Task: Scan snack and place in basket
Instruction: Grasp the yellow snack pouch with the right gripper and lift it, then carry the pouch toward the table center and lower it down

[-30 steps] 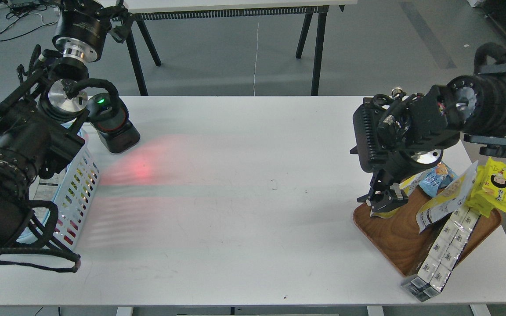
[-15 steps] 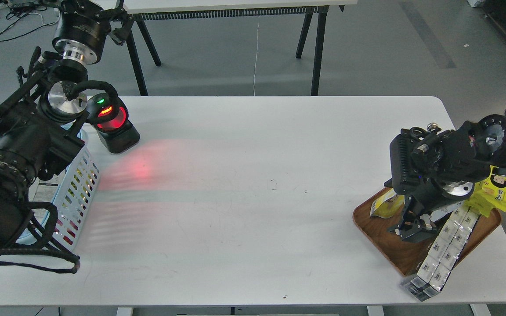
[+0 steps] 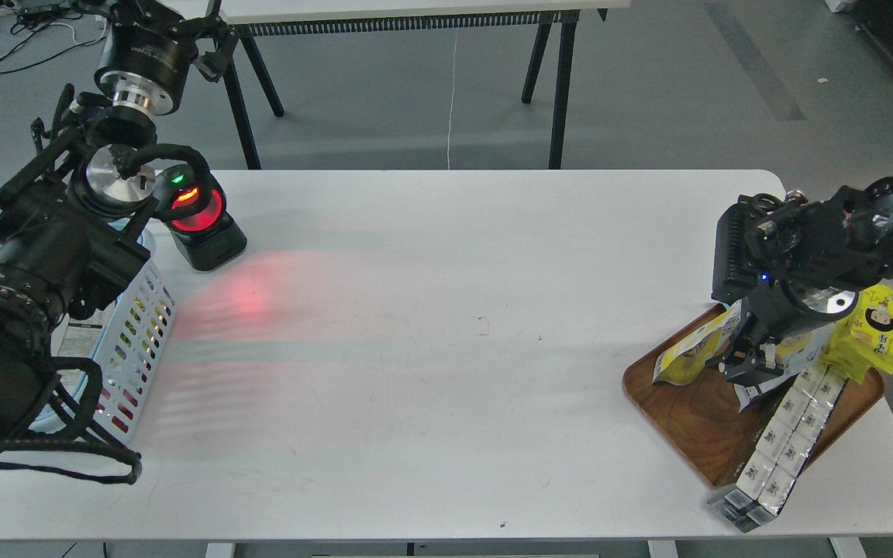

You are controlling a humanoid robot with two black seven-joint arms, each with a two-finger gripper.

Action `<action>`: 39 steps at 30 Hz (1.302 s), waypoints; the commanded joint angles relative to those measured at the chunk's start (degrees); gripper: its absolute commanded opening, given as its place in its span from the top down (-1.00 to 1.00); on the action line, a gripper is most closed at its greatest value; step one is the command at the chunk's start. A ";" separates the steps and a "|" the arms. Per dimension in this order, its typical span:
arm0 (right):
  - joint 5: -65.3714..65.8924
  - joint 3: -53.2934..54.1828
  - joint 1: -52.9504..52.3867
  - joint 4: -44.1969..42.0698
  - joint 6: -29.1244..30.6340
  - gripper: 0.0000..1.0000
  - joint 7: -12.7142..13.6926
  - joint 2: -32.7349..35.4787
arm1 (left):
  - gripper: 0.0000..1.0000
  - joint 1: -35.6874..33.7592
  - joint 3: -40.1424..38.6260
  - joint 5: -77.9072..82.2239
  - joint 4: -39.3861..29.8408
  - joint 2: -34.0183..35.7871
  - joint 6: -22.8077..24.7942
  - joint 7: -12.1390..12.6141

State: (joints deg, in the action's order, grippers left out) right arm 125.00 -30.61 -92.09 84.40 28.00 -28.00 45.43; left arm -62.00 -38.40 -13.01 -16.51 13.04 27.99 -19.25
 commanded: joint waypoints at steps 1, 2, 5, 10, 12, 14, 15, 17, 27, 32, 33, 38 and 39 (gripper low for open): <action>0.00 0.02 0.51 -2.57 0.00 -0.13 0.00 -0.95 | -0.99 -0.05 0.08 0.00 0.08 -0.03 0.01 0.09; 0.00 0.02 0.86 -3.01 0.00 -0.07 0.00 -1.39 | -0.99 -0.05 0.08 0.00 0.08 -0.03 0.01 0.00; 0.00 0.11 1.04 -3.45 0.00 0.05 0.00 -1.84 | -0.99 -0.05 0.08 0.00 0.08 -0.12 0.01 0.00; 0.00 0.11 1.39 -3.45 0.00 0.44 0.00 -1.84 | -0.99 -0.05 0.17 0.00 0.08 0.05 0.01 0.00; 0.00 0.11 1.39 -3.54 0.00 0.66 0.00 -1.92 | -0.99 -0.14 0.17 0.00 0.16 0.05 0.01 0.09; 0.00 0.02 1.30 -3.54 0.00 0.81 0.00 -2.19 | -0.99 -0.14 0.17 0.00 0.16 0.14 0.01 0.09; 0.00 0.11 1.21 -3.54 0.00 0.86 0.00 -2.27 | -0.99 -0.14 0.17 0.00 0.16 0.14 0.01 0.09; 0.00 0.11 0.95 -3.45 0.00 0.97 0.00 -2.27 | -0.99 -0.14 0.17 0.00 0.16 0.06 0.01 0.09; 0.00 2.31 -4.41 -2.40 0.00 1.00 0.00 -2.19 | -0.99 -0.32 0.25 0.00 0.16 0.14 0.01 0.09; 0.00 2.39 -7.57 -0.99 0.00 1.00 0.00 -2.45 | -0.99 -0.40 0.26 0.00 0.16 0.14 0.01 0.17; 0.00 2.74 -8.27 -0.99 0.00 1.00 0.00 -2.80 | -0.99 -0.40 0.26 0.00 0.16 0.14 0.01 0.17; 0.00 4.85 -9.60 -1.34 0.00 1.00 0.00 -6.14 | -0.99 -0.49 0.26 0.00 0.16 0.23 0.01 0.26; -0.89 5.64 -9.51 -1.34 0.00 1.00 0.00 -7.01 | -0.99 -0.49 0.26 0.00 0.16 0.23 0.01 0.26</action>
State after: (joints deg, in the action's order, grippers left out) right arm 125.00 -26.61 -101.46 83.13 28.01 -28.00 40.47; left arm -62.49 -38.14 -13.00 -16.34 13.24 28.01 -19.04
